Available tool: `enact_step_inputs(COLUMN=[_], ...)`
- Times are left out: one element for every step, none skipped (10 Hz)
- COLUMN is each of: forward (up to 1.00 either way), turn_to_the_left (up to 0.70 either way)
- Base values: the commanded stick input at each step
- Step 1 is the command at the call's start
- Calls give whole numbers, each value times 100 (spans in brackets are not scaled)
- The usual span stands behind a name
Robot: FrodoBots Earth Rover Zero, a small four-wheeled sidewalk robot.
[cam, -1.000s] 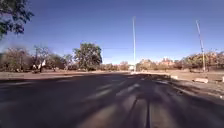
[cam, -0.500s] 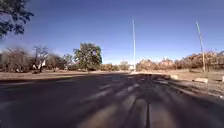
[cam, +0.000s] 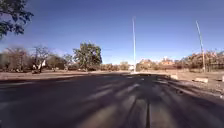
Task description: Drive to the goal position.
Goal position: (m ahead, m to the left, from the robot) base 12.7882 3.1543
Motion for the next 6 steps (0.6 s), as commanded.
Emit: enact_step_inputs(forward=[47,47,47,47,46,46], turn_to_the_left=[0,0,0,0,0,0])
